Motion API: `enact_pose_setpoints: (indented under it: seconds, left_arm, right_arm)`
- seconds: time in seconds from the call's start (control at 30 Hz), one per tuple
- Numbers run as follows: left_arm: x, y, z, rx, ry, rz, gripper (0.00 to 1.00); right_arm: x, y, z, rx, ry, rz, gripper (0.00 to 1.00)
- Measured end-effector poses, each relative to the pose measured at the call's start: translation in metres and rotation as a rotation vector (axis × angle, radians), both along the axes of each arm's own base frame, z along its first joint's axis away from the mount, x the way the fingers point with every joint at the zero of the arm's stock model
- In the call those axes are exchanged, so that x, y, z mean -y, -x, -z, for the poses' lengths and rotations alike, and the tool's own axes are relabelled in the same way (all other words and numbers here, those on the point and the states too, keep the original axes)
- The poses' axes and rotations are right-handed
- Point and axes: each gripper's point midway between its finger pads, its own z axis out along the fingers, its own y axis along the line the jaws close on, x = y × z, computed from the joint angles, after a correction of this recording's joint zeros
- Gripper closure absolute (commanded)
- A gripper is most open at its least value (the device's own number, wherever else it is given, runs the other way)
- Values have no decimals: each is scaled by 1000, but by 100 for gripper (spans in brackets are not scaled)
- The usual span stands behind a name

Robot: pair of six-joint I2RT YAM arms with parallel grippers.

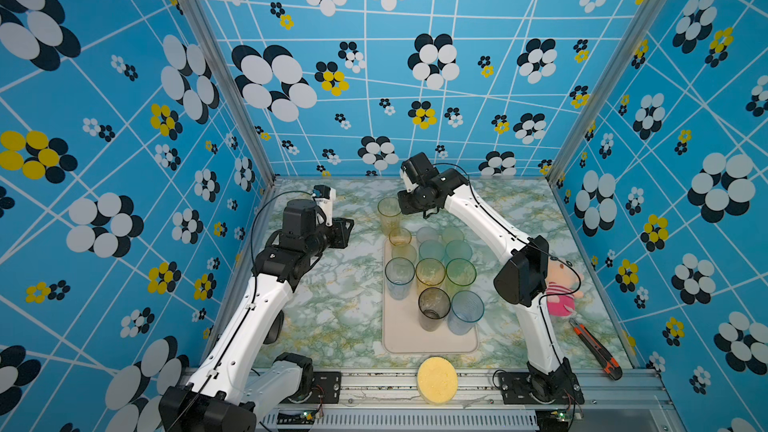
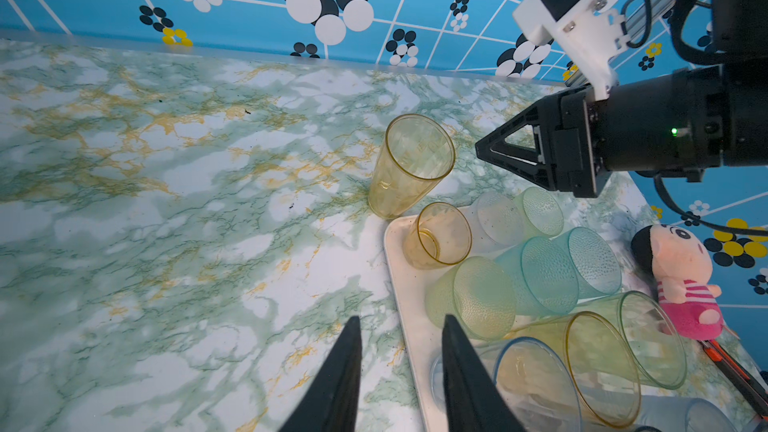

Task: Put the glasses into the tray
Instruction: 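Raise the left gripper off the tray while the right gripper reaches the tall amber cup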

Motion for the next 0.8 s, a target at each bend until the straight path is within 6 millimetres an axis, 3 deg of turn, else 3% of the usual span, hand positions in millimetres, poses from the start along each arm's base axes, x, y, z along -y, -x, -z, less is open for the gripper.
enact_pose_setpoints:
  seconds: [0.43, 0.8]
  left_arm:
    - [-7, -2, 2, -3, 11, -11, 65]
    - [-8, -1, 5, -11, 15, -10, 64]
  right_arm:
    - [-4, -14, 21, -4, 35, 27, 73]
    - [-9, -26, 26, 12, 29, 50, 74]
